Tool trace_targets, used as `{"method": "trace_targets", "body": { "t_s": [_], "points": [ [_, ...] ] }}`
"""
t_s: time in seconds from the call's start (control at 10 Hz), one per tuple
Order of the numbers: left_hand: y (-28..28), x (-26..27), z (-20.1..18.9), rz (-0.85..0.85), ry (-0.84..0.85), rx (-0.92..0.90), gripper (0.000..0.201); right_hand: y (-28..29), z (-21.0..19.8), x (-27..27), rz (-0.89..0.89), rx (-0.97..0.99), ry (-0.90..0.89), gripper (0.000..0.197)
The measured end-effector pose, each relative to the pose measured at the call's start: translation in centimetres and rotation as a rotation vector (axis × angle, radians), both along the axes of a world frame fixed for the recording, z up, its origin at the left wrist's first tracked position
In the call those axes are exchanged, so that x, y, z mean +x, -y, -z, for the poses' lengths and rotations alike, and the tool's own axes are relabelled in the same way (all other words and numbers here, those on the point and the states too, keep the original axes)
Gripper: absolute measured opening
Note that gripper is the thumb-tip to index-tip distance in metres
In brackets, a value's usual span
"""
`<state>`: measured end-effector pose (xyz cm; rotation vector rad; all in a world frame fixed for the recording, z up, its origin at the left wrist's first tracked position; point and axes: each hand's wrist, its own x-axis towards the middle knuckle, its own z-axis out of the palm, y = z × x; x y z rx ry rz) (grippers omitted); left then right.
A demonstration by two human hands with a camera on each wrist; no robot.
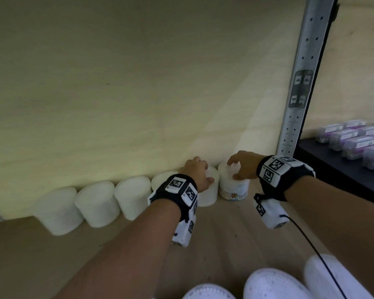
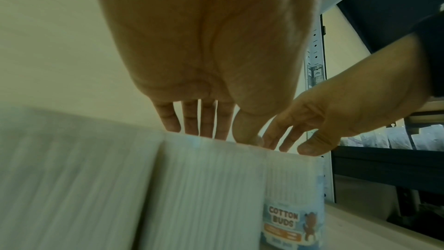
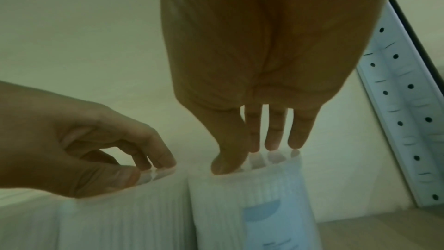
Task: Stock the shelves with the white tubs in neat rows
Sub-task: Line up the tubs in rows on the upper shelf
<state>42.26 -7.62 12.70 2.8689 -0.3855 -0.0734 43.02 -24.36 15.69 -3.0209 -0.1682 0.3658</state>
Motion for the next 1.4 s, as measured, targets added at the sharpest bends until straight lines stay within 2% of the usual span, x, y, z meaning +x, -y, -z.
{"method": "trace_targets", "body": {
  "t_s": [0.1,0.2,0.3,0.4,0.5,0.8,0.9,1.0,1.4],
  "points": [
    [0.0,0.0,0.0,0.002,0.005,0.002,0.052,0.3,-0.3,-0.1,-0.036,0.045,-0.036,0.054],
    [0.0,0.0,0.0,0.006,0.007,0.003,0.052,0.4,-0.7,-0.1,-0.020,0.090,0.030,0.050],
    [0.0,0.0,0.1,0.009,0.006,-0.001,0.052,-0.1,-0.5,-0.2,0.032,0.028,0.084,0.049],
    [0.0,0.0,0.1,0.010,0.001,-0.009,0.052,-0.6,0.2,-0.4,0.046,-0.041,0.062,0.060],
    [0.0,-0.1,0.1,0.006,0.005,-0.010,0.051,-0.6,0.4,-0.3,0.042,-0.064,0.071,0.059],
    [0.1,0.1,0.1,0.001,0.007,-0.014,0.051,0.1,-0.2,0.2,-0.016,-0.003,-0.014,0.054],
    [0.0,0.1,0.2,0.003,0.007,-0.013,0.051,0.0,0.1,0.3,-0.002,-0.022,0.029,0.050],
    [0.0,0.0,0.2,0.004,0.005,-0.013,0.051,-0.1,0.8,0.3,-0.005,-0.070,0.065,0.056],
    [0.0,0.1,-0.1,0.013,-0.004,0.009,0.051,-0.3,0.9,0.4,-0.059,-0.111,0.098,0.057]
  ]
}}
